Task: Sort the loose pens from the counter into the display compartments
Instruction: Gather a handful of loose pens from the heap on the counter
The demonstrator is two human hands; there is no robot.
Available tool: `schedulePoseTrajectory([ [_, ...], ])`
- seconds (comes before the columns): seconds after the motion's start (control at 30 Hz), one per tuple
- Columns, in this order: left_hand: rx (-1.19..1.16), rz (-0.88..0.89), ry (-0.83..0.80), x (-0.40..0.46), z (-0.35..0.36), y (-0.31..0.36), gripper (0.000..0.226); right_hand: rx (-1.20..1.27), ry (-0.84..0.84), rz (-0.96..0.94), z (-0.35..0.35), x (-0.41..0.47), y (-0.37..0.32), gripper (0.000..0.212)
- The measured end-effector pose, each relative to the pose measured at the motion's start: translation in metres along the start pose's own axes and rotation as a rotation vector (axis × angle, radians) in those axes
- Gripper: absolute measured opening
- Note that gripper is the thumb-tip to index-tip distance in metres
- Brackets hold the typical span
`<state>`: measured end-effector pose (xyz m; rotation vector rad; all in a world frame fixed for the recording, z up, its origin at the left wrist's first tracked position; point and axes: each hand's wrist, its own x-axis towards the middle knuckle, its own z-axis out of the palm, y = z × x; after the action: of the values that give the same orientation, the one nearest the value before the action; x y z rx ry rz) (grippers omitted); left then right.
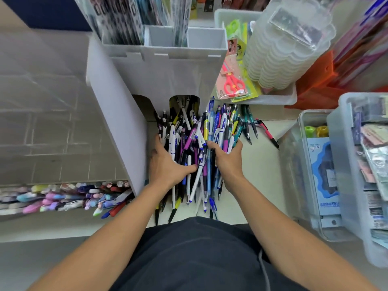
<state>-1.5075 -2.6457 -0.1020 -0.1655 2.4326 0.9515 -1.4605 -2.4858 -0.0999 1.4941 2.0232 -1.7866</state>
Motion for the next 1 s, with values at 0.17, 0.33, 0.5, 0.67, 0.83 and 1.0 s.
schedulePoseTrajectory([
  [0.17, -0.11, -0.03, 0.006, 0.002, -0.004, 0.001, 0.134, 0.065, -0.055, 0.021, -0.004, 0.004, 0.002, 0.103],
  [0.33, -0.151, 0.003, 0.043, 0.003, -0.006, 0.007, 0.101, 0.14, -0.113, 0.028, -0.013, 0.008, 0.003, 0.1],
  [0.5, -0.141, 0.018, -0.018, 0.01, -0.003, 0.015, 0.103, 0.079, -0.138, 0.008, -0.008, 0.003, -0.002, 0.109],
  [0.67, 0.005, 0.032, -0.009, 0.003, -0.002, 0.018, 0.126, -0.206, -0.121, -0.063, -0.019, 0.005, -0.006, 0.112],
  [0.83, 0.022, 0.165, 0.006, -0.007, -0.015, 0.004, 0.129, -0.394, 0.018, -0.218, -0.041, -0.005, -0.008, 0.101],
  [1.0, 0.163, 0.324, 0.123, -0.035, -0.026, -0.007, 0.097, -0.655, 0.027, -0.537, -0.062, -0.037, 0.001, 0.045],
])
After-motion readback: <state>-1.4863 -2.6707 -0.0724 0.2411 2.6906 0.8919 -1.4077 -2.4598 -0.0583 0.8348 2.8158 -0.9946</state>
